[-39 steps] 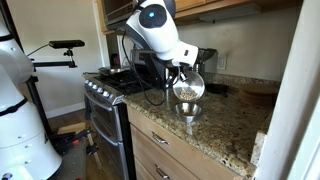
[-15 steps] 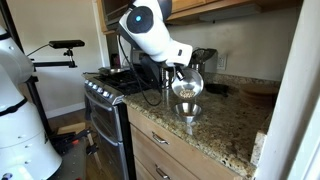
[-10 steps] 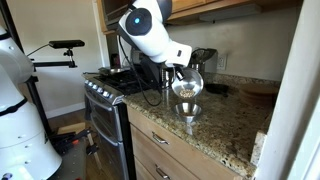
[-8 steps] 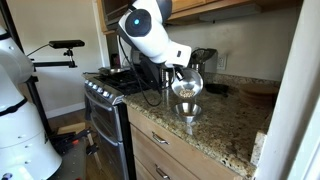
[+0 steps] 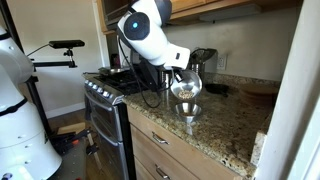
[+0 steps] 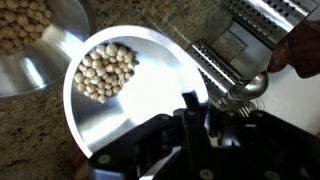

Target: Pour the things in the bowl on the left into the bowl on the right

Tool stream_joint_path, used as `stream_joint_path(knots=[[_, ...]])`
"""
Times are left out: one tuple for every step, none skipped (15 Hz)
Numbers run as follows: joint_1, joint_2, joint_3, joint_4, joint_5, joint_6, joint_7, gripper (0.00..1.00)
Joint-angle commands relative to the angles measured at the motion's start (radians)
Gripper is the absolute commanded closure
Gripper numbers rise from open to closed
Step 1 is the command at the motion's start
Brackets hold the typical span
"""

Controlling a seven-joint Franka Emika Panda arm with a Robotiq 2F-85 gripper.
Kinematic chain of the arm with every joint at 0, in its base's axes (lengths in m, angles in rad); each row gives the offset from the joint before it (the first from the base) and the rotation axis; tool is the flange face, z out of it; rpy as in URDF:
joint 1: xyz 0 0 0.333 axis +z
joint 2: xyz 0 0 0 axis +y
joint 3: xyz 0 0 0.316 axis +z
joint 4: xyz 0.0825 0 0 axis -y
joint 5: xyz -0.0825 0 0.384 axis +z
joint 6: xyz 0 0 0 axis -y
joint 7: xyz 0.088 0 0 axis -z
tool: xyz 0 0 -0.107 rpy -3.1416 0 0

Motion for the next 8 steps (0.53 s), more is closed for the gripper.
stream_joint_path(knots=[[-0.019,-0.065,-0.005,-0.051,0.024,-0.032,-0.034,0.96],[-0.02,-0.068,-0.008,-0.053,0.032,-0.039,-0.047,0.96],[-0.022,-0.071,-0.009,-0.056,0.033,-0.042,-0.052,0.96],[-0.024,-0.074,-0.01,-0.058,0.031,-0.043,-0.053,0.96],[-0.027,-0.077,-0.012,-0.06,0.035,-0.051,-0.061,0.96],[-0.031,-0.082,-0.014,-0.065,0.042,-0.061,-0.074,0.96],[-0.032,-0.083,-0.013,-0.067,0.035,-0.058,-0.068,0.96],[-0.034,-0.085,-0.015,-0.068,0.035,-0.063,-0.072,0.96]])
